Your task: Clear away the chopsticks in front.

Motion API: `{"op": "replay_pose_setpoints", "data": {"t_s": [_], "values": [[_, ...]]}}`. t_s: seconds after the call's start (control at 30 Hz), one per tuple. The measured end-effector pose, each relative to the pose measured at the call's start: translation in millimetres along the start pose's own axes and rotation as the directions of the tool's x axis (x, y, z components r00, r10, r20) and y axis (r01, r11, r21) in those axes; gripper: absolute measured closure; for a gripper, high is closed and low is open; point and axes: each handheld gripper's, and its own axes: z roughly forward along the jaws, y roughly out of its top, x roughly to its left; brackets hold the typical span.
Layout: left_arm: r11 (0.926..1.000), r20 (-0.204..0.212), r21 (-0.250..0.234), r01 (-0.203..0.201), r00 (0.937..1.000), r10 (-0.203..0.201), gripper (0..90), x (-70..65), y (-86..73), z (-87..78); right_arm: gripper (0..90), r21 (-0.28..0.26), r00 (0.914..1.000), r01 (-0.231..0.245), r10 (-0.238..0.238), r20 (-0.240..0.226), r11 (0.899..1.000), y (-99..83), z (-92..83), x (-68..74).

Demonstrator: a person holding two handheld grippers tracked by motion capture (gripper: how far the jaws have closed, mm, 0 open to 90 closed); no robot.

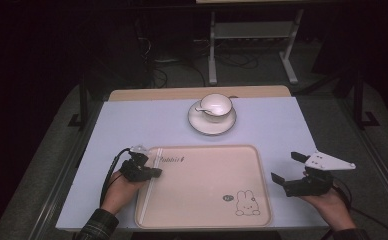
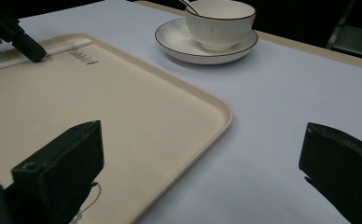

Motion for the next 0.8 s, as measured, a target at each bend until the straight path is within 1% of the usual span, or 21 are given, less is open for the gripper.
{"op": "replay_pose_setpoints", "data": {"t_s": [0.07, 0.1, 0.2, 0.27, 0.3, 0.33, 0.43, 0.47, 0.53, 0.6, 0.67, 0.7, 0.73, 0.77, 0.8], "values": [[1.0000, -0.002, -0.003, -0.001, 1.0000, 0.001, 86.3, -0.4, 0.1, 0.0, 0.0, 0.000, 1.0000, 0.000, 0.000, -0.001, 1.000, -0.1, 0.0, 0.0], [0.9999, -0.010, -0.003, -0.013, 0.9999, 0.013, 84.2, -2.2, 1.0, -0.5, 0.0, 0.000, 1.0000, -0.001, 0.001, -0.001, 1.000, -0.1, -0.1, 0.0], [0.9989, -0.004, -0.036, -0.031, 0.9995, 0.031, 80.2, -5.3, 3.9, -6.1, 0.0, 0.000, 1.0000, 0.001, -0.001, 0.000, 1.000, -0.2, -0.2, -0.2], [0.9960, -0.005, -0.068, -0.058, 0.9983, 0.058, 74.9, -6.9, 5.6, -12.8, 0.0, 0.000, 1.0000, -0.002, 0.002, 0.000, 1.000, -0.2, -0.3, -0.2], [0.9960, -0.005, -0.068, -0.058, 0.9983, 0.058, 71.0, -6.9, 5.6, -12.8, 0.0, 0.000, 1.0000, -0.002, 0.002, 0.000, 1.000, -0.2, -0.3, -0.2], [0.9923, -0.005, -0.097, -0.077, 0.9970, 0.077, 66.9, -8.0, 5.7, -21.5, 0.0, -0.001, 1.0000, -0.001, 0.001, 0.000, 1.000, -0.2, -0.5, -0.3], [0.9835, -0.014, -0.148, -0.105, 0.9945, 0.104, 51.7, -9.3, 1.5, -34.3, 0.0, 0.000, 1.0000, -0.002, 0.002, 0.001, 1.000, -0.2, -0.8, -0.1], [0.9795, -0.024, -0.163, -0.118, 0.9930, 0.116, 47.7, -9.1, -1.1, -38.0, 0.0, 0.000, 1.0000, -0.001, 0.001, 0.000, 1.000, -0.2, -0.9, 0.0], [0.9707, -0.053, -0.199, -0.135, 0.9905, 0.127, 39.0, -8.4, -7.8, -44.6, 0.0, -0.001, 1.0000, -0.001, 0.001, 0.000, 1.000, -0.1, -1.0, 0.1], [0.9638, -0.080, -0.228, -0.139, 0.9891, 0.123, 32.4, -7.0, -15.2, -50.9, 0.0, -0.005, 1.0000, -0.001, 0.001, -0.002, 1.000, 0.0, -1.1, 0.4], [0.9567, -0.101, -0.258, -0.134, 0.9886, 0.111, 25.7, -5.6, -22.8, -56.0, 0.0, -0.006, 1.0000, -0.003, 0.003, -0.003, 1.000, 0.0, -1.2, 0.7], [0.9567, -0.101, -0.258, -0.134, 0.9886, 0.111, 24.2, -5.6, -22.8, -56.0, 0.0, -0.006, 1.0000, -0.003, 0.003, -0.003, 1.000, 0.0, -1.2, 0.7], [0.9495, -0.127, -0.286, -0.129, 0.9873, 0.096, 22.0, -4.1, -30.2, -60.7, 0.0, -0.008, 1.0000, -0.002, 0.002, -0.005, 1.000, 0.2, -1.3, 0.9], [0.9495, -0.127, -0.286, -0.129, 0.9873, 0.096, 20.2, -4.1, -30.2, -60.7, 0.0, -0.011, 1.0000, 0.000, 0.000, -0.006, 1.000, 0.5, -1.3, 1.1], [0.9450, -0.140, -0.306, -0.115, 0.9874, 0.075, 18.7, -1.9, -37.5, -64.9, 0.0, -0.013, 1.0000, 0.001, -0.001, -0.007, 1.000, 0.8, -1.3, 1.3]]}}
